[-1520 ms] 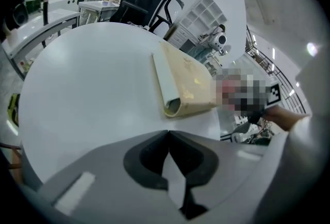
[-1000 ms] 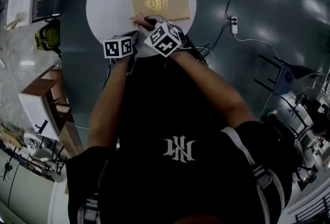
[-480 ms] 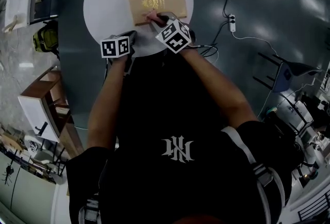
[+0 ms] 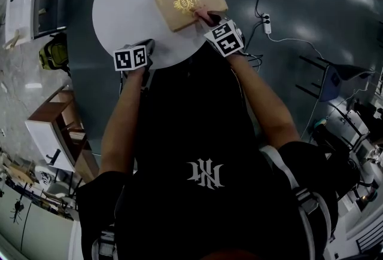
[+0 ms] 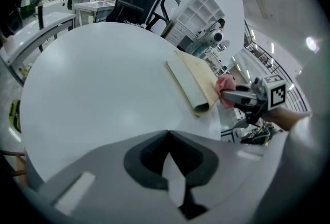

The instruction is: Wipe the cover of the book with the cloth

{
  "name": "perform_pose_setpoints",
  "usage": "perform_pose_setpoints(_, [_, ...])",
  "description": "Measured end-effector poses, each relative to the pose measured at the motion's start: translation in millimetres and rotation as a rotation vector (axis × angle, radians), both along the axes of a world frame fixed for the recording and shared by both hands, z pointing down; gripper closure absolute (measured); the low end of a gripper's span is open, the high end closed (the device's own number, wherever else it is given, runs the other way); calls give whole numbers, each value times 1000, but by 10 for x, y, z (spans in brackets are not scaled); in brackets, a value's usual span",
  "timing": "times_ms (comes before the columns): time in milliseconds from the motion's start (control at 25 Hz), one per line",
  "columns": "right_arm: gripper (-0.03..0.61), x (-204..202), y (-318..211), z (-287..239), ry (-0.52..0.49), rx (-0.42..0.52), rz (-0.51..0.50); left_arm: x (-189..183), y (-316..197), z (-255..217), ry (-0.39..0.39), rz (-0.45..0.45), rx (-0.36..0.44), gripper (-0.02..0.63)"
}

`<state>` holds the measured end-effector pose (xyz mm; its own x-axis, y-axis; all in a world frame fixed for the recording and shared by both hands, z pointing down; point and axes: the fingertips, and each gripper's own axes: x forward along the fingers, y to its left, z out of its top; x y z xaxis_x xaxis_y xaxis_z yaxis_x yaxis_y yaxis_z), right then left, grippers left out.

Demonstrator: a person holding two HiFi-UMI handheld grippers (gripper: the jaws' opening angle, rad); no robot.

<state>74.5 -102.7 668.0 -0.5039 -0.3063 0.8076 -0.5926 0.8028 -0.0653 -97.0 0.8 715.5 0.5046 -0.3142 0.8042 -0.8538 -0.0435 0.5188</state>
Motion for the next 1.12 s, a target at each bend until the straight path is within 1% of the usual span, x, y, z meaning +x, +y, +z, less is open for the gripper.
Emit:
perform_pose_setpoints(120, [541,156,-104,-7,16,4,43,0,-1,-8,-6,5,-4,611])
perform_pose_setpoints(320, [541,605,-313,24,72,6,135,33,5,-13,-12,1,-6,611])
perform_pose_setpoints(520, [541,1102,-598,160,113,-12,246,70,-15,-11,-14,-4,-6,611])
perform_pose_setpoints(600, [541,1284,-705,148,113,-20,302,90,-22,-4,-5,-12,-13,611])
perform_pose_setpoints(640, [541,1323,-739,82,95,-15,322,89,-31,-9,8,-24,-16,611])
perform_pose_setpoints(680, [541,1306,-753,-26,56,-5,333,71,-57,-32,24,-40,-11,611])
perform_pose_setpoints(720, [541,1230,-744,-167,-2,6,331,30,-109,-87,43,-59,12,611])
perform_pose_setpoints(760, [541,1102,-711,-329,-75,13,315,-27,-193,-186,67,-79,55,611])
perform_pose_setpoints(840, [541,760,-594,-685,-242,13,243,-157,-429,-523,128,-114,184,611])
perform_pose_setpoints(920, [541,389,-462,-1077,-418,1,156,-277,-679,-1002,195,-122,336,611])
perform_pose_setpoints(1040, [541,-104,-295,-1758,-693,-24,51,-409,-932,-1841,272,-80,547,611])
perform_pose_setpoints(1120, [541,-372,-232,-2274,-889,-45,-15,-454,-1019,-2434,300,-39,679,611])
